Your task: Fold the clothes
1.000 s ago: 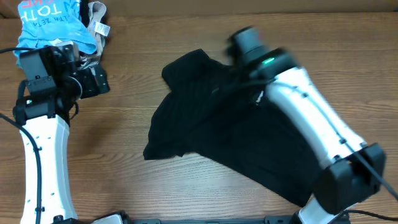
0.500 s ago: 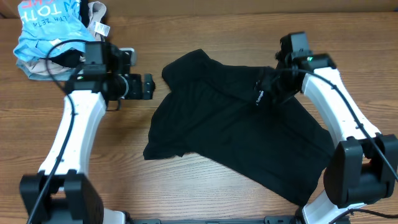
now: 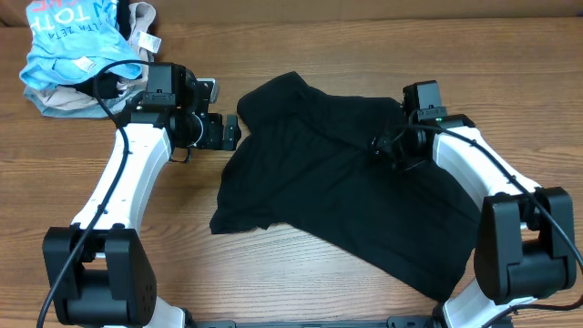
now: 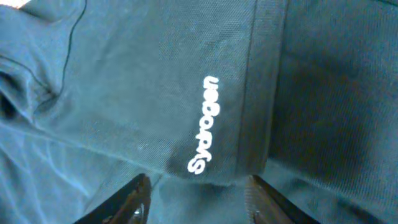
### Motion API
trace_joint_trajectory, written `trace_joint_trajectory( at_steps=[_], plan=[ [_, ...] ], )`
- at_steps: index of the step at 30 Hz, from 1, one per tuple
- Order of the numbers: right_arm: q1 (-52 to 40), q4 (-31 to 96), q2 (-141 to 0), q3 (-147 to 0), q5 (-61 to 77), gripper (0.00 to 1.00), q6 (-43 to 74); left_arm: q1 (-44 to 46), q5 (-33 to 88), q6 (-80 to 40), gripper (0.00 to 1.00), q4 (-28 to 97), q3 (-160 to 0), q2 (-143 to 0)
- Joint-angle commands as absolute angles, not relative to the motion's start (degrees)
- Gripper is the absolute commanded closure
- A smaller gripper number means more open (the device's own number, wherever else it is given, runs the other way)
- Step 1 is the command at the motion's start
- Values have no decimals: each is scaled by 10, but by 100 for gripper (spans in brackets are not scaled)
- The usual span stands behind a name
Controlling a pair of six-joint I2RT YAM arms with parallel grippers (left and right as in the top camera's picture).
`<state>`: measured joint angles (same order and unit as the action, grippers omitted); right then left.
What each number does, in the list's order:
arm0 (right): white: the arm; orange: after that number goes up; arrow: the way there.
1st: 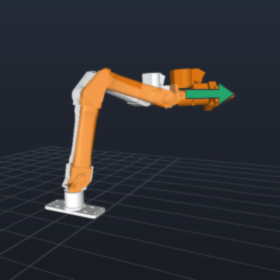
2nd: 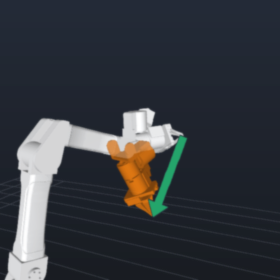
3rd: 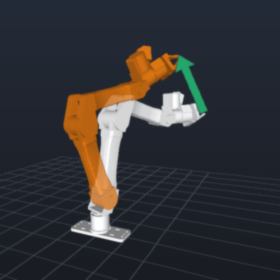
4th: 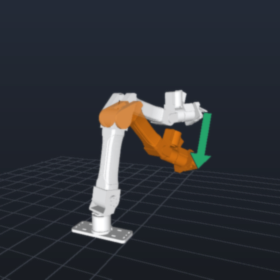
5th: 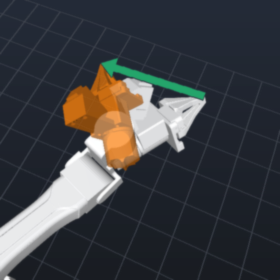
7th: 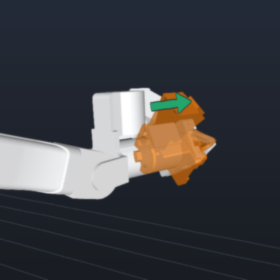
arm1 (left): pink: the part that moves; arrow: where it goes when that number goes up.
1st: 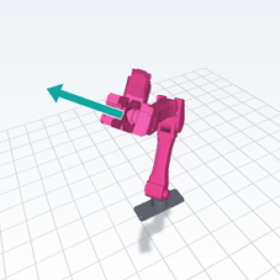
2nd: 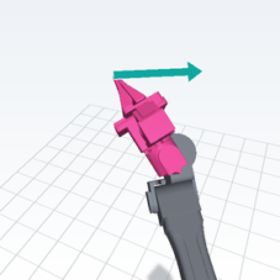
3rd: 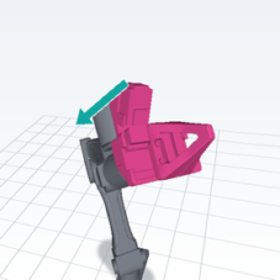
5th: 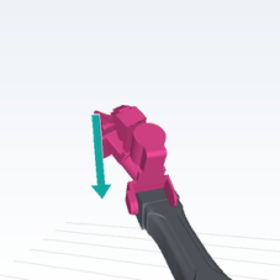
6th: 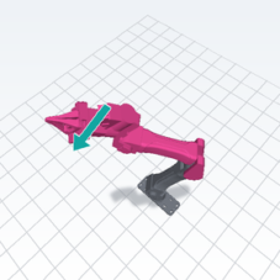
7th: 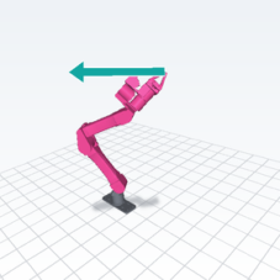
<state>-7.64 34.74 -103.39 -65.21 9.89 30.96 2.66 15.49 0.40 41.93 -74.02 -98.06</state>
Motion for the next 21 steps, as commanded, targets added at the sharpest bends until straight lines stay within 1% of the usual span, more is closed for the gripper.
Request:
trace_joint_trajectory(
  at_steps=[1,7,9,13,16,21],
  plan=[
    [-77,345,-1030,-636,75,50,331,32,161,18,0,418,-739,-984],
    [-77,352,-1030,-633,63,50,331,32,161,18,0,417,-739,-984],
    [-77,347,-1035,-633,58,52,330,32,161,18,0,417,-739,-984],
    [-77,346,-1047,-633,58,53,331,32,161,18,0,417,-739,-984],
    [-77,349,-1049,-633,54,57,330,32,161,18,0,417,-739,-984],
    [-78,347,-1049,-633,55,74,331,32,152,18,0,416,-739,-984]
  ],
)
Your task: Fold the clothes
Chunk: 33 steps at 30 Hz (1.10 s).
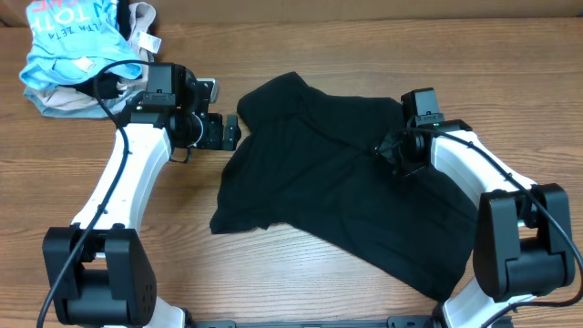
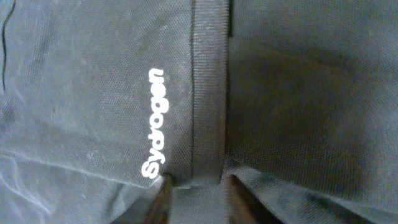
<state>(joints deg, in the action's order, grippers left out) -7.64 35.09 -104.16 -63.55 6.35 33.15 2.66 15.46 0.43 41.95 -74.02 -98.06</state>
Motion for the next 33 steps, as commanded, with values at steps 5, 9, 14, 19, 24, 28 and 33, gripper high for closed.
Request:
trace_joint_trajectory(
  at_steps=[5,9,14,19,24,28,33],
  plan=[
    [-77,343,-1049,-633,57,88,331,32,144,18,0,416,-739,-984],
    [-77,343,-1049,-633,58,96,330,32,144,18,0,413,-739,-984],
    [-77,339,-1049,-634,61,96,328,32,144,18,0,413,-739,-984],
    [-77,343,-1047,-644,70,96,326,32,144,18,0,413,-739,-984],
    [-77,356,-1036,-681,91,96,313,32,144,18,0,413,-739,-984],
    [-77,389,-1033,-701,89,71,321,32,144,17,0,413,-739,-984],
    [-78,404,-1037,-679,65,45,384,32,144,18,0,413,-739,-984]
  ],
)
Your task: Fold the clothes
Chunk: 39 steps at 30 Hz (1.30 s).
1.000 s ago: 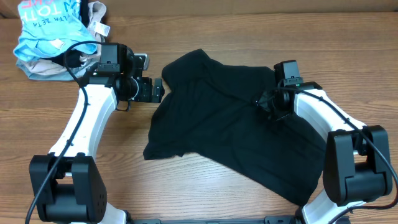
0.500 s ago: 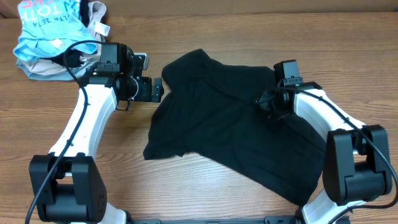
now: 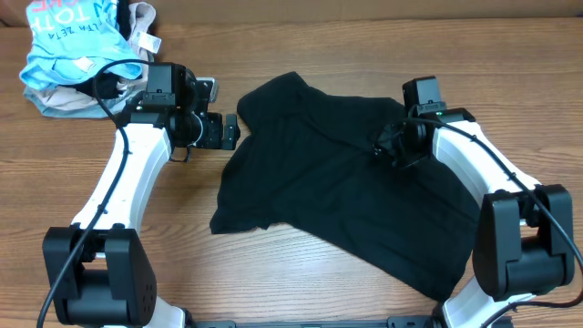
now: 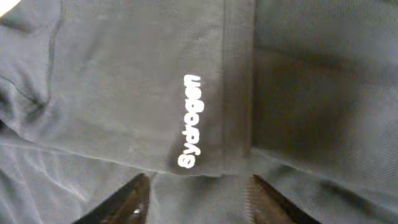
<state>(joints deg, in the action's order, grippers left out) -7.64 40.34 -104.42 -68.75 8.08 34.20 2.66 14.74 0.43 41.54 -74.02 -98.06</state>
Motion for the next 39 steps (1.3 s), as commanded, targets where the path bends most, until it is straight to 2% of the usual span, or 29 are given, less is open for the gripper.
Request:
trace_joint_trajectory(
  at_steps=[1,7,10,13,14,16,20,23,24,27,29,34,39],
  plan=[
    [-78,404,-1038,-674,64,44,392,32,144,18,0,413,-739,-984],
    [-78,366,-1040,-638,64,45,410,32,134,18,0,413,-739,-984],
    [-78,359,-1041,-634,65,50,410,32,131,18,0,414,-739,-984],
    [-78,353,-1042,-634,65,60,410,32,131,18,0,414,-739,-984],
    [-78,347,-1042,-634,64,68,409,32,131,18,0,413,-739,-984],
    [-78,339,-1042,-634,64,77,409,32,131,18,0,413,-739,-984],
    [-78,328,-1045,-634,62,86,407,32,129,18,0,413,-739,-984],
    [-78,328,-1051,-634,60,86,407,32,129,18,0,413,-739,-984],
    [-78,328,-1053,-634,60,82,407,32,129,18,0,413,-739,-984],
    [-78,330,-1055,-634,60,58,408,32,129,18,0,413,-739,-984],
    [-78,333,-1056,-634,60,54,408,32,128,18,0,413,-739,-984],
    [-78,333,-1056,-633,60,53,408,32,110,18,0,413,-739,-984],
    [-78,328,-1071,-633,61,62,408,31,99,18,0,413,-739,-984]
  ],
)
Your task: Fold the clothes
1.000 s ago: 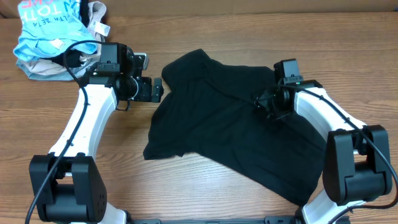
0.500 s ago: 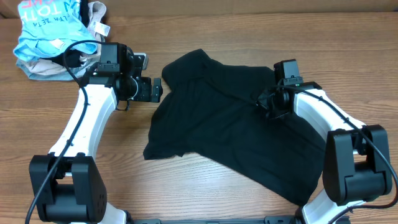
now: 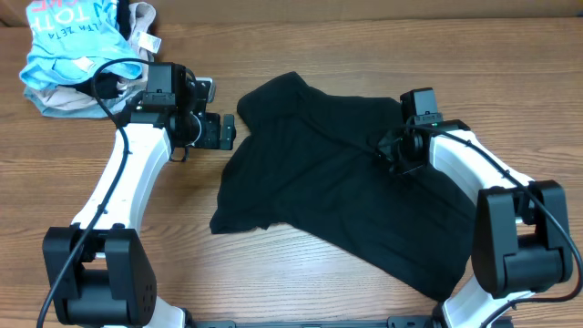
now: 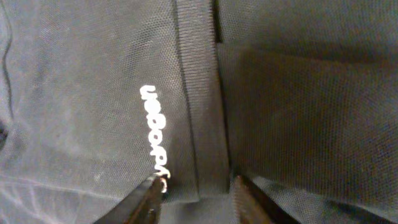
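Note:
A black shirt point(image 3: 328, 196) lies spread and rumpled across the middle of the wooden table point(image 3: 273, 273). My right gripper point(image 3: 393, 155) is pressed down on its upper right part. In the right wrist view the right gripper point(image 4: 193, 194) stands open but narrowed, its fingers either side of the end of a ribbed cuff band point(image 4: 199, 93), beside white lettering point(image 4: 154, 134). The cloth between them lies flat. My left gripper point(image 3: 228, 132) stands open at the shirt's left edge, next to the collar end, holding nothing.
A heap of other clothes, light blue and beige point(image 3: 77, 55), sits at the back left corner, behind the left arm. Bare wood lies in front of the shirt and to its left.
My right gripper has come down closer onto the cloth and its jaws have narrowed around the cuff band. The shirt and the left arm have not moved.
The right gripper first hovered open over the lettering on the shirt. Then its jaws were drawn in tight on the cuff band. Then they were wide open again and higher. Now they are low and narrowed on the band. The left arm stayed still throughout.

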### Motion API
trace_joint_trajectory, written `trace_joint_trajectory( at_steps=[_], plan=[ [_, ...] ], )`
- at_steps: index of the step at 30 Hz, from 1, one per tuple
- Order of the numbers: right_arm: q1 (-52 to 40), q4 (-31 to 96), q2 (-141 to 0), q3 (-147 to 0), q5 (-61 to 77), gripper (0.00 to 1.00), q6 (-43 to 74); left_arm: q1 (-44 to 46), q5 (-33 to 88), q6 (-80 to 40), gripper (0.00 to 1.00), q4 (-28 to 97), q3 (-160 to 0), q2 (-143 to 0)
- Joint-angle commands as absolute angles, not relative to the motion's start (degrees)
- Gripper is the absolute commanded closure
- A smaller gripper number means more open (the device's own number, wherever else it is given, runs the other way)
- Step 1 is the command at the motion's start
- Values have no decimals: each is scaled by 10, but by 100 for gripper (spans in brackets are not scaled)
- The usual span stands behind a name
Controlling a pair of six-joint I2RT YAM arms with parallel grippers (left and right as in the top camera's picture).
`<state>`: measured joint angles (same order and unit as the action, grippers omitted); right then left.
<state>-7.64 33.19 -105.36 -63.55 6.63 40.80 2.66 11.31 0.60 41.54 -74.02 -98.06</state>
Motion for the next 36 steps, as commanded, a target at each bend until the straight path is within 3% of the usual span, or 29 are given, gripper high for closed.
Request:
trace_joint_trajectory(
  at_steps=[1,7,10,22,36],
  plan=[
    [-78,328,-1071,-633,62,64,408,31,99,18,0,413,-739,-984],
    [-78,317,-1071,-633,74,89,408,31,97,18,0,413,-739,-984],
    [-78,315,-1071,-635,83,96,407,30,94,18,0,413,-739,-984],
    [-78,284,-1016,-721,90,96,298,30,88,17,0,401,-739,-984],
    [-78,-123,-1094,-736,-63,96,289,30,88,17,0,389,-739,-984]
  ],
)
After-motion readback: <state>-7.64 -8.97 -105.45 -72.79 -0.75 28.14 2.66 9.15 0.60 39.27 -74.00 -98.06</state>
